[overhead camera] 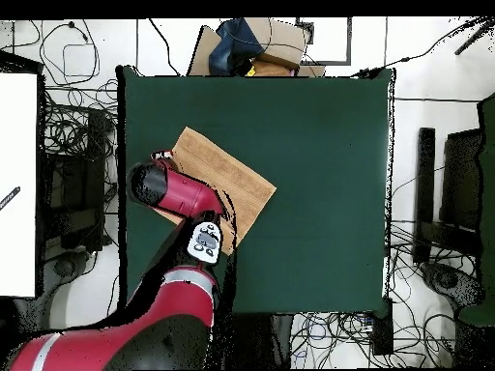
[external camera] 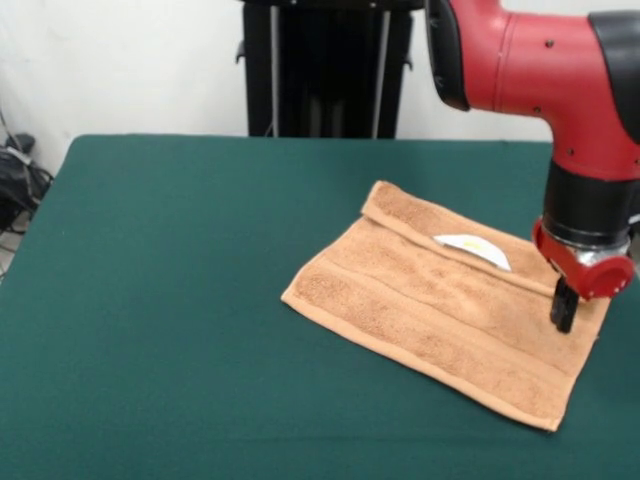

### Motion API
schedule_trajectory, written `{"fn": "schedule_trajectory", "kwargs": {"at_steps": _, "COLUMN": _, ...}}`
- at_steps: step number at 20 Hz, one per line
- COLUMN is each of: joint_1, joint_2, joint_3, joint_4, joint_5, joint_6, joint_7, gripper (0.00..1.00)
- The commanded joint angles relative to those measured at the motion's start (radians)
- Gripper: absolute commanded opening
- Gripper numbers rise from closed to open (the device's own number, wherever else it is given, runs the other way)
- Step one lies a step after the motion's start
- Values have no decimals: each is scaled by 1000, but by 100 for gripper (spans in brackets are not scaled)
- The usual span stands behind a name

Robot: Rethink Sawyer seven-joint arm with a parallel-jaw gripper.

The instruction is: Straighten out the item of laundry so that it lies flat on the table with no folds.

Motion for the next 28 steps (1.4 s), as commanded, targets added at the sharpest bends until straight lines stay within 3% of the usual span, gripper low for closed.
{"fn": "schedule_trajectory", "kwargs": {"at_steps": 1, "joint_1": -5, "joint_2": -12, "joint_3": 101, "joint_4": 117, "joint_5": -32, "joint_6": 6, "joint_7": 90, "gripper": 100}}
{"fn": "schedule_trajectory", "kwargs": {"at_steps": 7, "joint_1": -36, "joint_2": -18, "joint_3": 135, "joint_4": 135, "joint_5": -38, "joint_6": -32, "joint_7": 81, "gripper": 100}}
{"fn": "schedule_trajectory", "kwargs": {"at_steps": 14, "joint_1": 4, "joint_2": 2, "joint_3": 76, "joint_4": 66, "joint_5": -9, "joint_6": 63, "joint_7": 116, "gripper": 100}}
{"fn": "schedule_trajectory", "kwargs": {"at_steps": 24, "joint_1": 46, "joint_2": 105, "joint_3": 76, "joint_4": -13, "joint_5": 22, "joint_6": -5, "joint_7": 148, "gripper": 100}}
{"fn": "schedule_trajectory", "kwargs": {"at_steps": 28, "joint_1": 55, "joint_2": 106, "joint_3": 78, "joint_4": -8, "joint_5": 23, "joint_6": -16, "joint_7": 154, "gripper": 100}}
